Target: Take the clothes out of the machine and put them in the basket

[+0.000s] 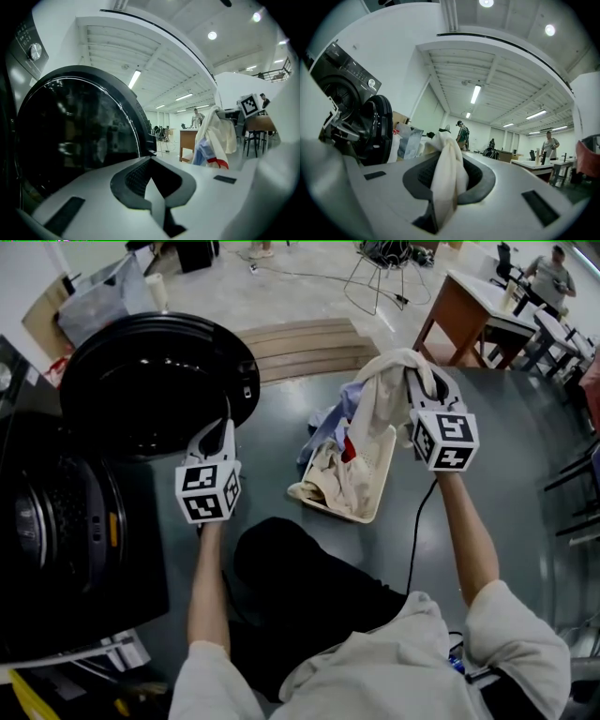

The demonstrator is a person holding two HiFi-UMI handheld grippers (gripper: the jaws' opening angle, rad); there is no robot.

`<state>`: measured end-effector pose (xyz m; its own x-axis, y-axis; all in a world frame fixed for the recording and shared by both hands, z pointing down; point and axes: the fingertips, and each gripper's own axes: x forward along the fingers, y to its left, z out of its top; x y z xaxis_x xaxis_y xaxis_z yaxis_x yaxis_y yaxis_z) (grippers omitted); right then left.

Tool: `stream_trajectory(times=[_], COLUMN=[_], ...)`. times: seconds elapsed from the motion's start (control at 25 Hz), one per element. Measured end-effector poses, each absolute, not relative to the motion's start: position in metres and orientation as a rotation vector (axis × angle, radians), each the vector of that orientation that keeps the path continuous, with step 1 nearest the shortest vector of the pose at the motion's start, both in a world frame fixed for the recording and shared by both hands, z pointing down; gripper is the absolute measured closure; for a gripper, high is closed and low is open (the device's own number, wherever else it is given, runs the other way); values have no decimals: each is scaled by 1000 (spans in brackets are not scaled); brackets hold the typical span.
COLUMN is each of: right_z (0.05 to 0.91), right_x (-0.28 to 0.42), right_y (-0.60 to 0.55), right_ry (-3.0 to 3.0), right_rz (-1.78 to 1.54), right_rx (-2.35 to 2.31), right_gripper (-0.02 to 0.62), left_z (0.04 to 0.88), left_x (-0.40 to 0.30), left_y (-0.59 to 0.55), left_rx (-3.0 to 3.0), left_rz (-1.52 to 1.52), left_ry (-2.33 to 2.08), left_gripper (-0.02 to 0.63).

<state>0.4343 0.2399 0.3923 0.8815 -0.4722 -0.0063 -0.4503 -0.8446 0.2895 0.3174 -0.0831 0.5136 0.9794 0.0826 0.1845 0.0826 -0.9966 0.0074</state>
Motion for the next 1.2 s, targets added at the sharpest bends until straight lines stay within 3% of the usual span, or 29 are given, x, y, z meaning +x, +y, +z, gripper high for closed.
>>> stream_trajectory(times=[1.04,1.2], right_z=[764,803], right_x=[449,443], right_y=[255,238], right_ry=[-598,-672], right_rz=[881,1006], right_rx=[2595,2538], right_gripper=[511,466], left_z=[597,607], left_x=[302,301], left_y=[-94,-98], left_rx=[-3176,-3184], left_rz=[-482,-505], left_ry=[-81,-71], left_gripper=[588,588])
